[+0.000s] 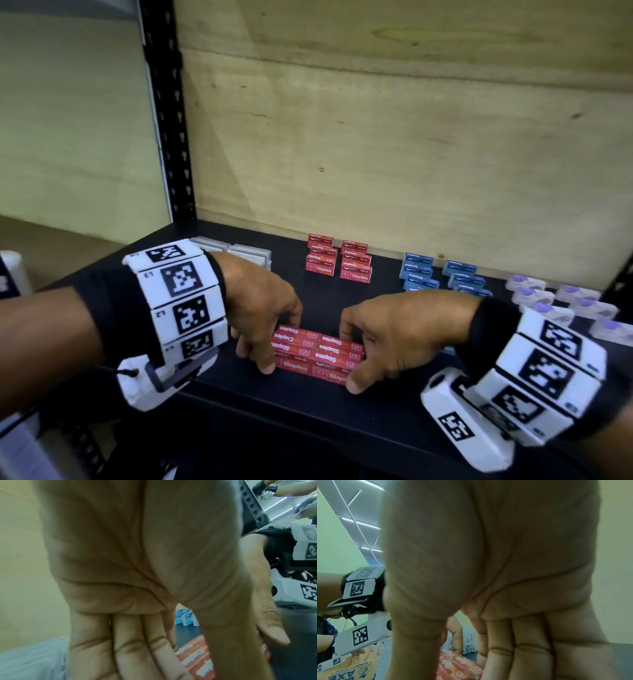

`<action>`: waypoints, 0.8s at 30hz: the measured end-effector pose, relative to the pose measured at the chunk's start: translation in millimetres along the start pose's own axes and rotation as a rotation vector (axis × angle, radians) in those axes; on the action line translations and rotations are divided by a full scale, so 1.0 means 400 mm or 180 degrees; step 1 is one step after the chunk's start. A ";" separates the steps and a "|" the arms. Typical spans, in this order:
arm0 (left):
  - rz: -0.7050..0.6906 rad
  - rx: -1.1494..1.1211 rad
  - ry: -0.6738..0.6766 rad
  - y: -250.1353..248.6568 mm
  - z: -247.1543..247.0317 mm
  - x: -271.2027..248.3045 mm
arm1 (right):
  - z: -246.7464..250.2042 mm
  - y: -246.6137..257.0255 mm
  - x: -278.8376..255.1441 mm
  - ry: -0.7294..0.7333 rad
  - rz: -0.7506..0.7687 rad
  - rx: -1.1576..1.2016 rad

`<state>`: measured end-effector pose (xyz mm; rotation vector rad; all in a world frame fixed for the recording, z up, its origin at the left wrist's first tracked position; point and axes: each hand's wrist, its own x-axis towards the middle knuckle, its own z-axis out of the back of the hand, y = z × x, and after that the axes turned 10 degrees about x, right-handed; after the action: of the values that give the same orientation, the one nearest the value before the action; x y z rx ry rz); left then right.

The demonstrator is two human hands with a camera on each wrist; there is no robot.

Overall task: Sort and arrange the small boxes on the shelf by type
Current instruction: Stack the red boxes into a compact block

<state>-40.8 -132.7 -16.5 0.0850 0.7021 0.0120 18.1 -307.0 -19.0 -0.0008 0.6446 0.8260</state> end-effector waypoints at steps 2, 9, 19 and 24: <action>-0.0020 -0.0009 -0.0038 0.002 -0.002 0.004 | 0.001 0.000 0.001 -0.0002 0.0004 -0.0017; -0.0049 0.0004 -0.0124 0.010 -0.007 0.013 | 0.003 -0.001 0.009 0.0032 0.0028 -0.0065; 0.0058 0.0115 -0.0489 0.058 0.102 0.002 | 0.115 -0.059 0.026 -0.0528 -0.0067 0.0243; 0.0244 0.0312 -0.1241 0.072 0.181 0.076 | 0.180 -0.111 0.083 -0.1073 -0.0188 0.0151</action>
<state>29.5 -108.0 21.3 0.2025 0.3091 0.0334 103.5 -297.4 11.0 0.1587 0.3440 0.7324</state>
